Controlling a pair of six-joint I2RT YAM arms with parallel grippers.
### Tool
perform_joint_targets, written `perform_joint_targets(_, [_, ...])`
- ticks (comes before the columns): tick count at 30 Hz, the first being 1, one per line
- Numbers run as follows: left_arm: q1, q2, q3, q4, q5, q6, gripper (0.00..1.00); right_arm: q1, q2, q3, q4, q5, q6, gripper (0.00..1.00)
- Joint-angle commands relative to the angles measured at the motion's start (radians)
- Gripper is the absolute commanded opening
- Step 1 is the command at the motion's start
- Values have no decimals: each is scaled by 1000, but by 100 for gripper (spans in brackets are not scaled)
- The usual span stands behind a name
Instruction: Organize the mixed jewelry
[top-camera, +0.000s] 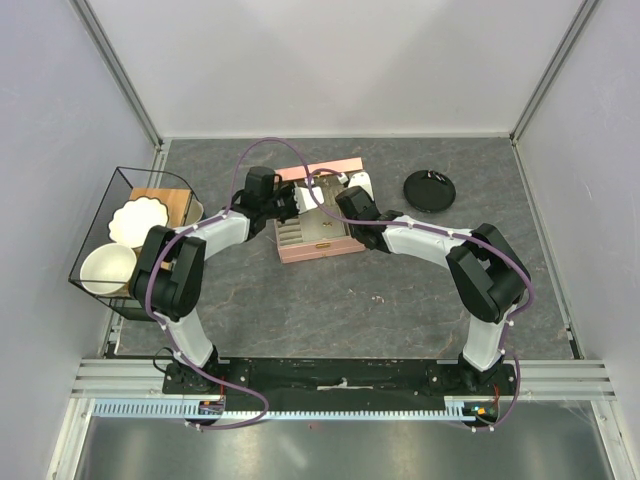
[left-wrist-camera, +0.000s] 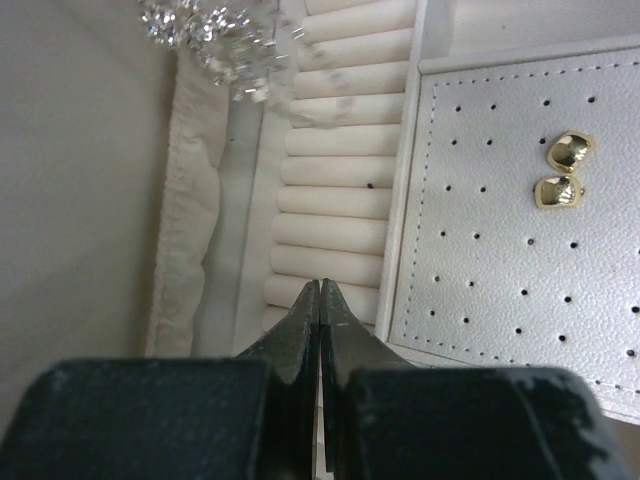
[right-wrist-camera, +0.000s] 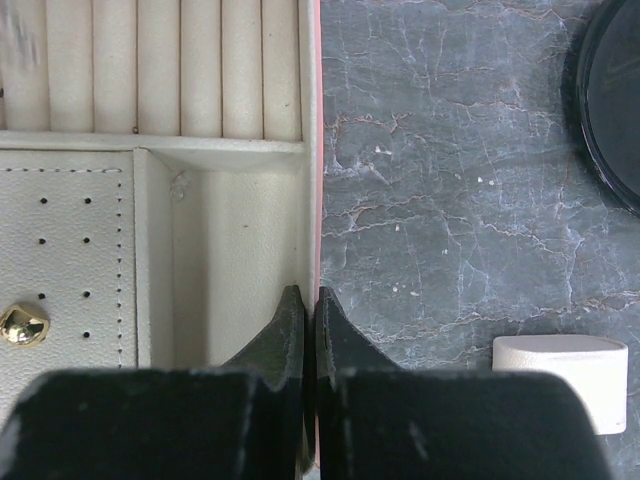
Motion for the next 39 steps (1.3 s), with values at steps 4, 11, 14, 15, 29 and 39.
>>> perform_joint_targets(4, [2, -77, 53, 52, -27, -34, 8, 30, 2, 17, -42, -15, -16, 0])
perform_joint_targets(11, [2, -107, 53, 69, -41, -45, 24, 32, 5, 17, -44, -18, -16, 0])
perform_joint_targets(14, [2, -115, 53, 73, -51, -37, 29, 32, 5, 20, -44, -19, -16, 0])
perform_joint_targets(15, [2, -118, 54, 76, -54, -36, 30, 32, 6, 20, -44, -19, -15, 0])
perform_joint_targets(29, [2, -130, 88, 104, -91, -28, 37, 33, 13, 16, -44, -27, -9, 0])
perform_joint_targets(39, [10, -2, 177, 130, -136, -31, 41, 35, 8, -6, -44, -19, -9, 0])
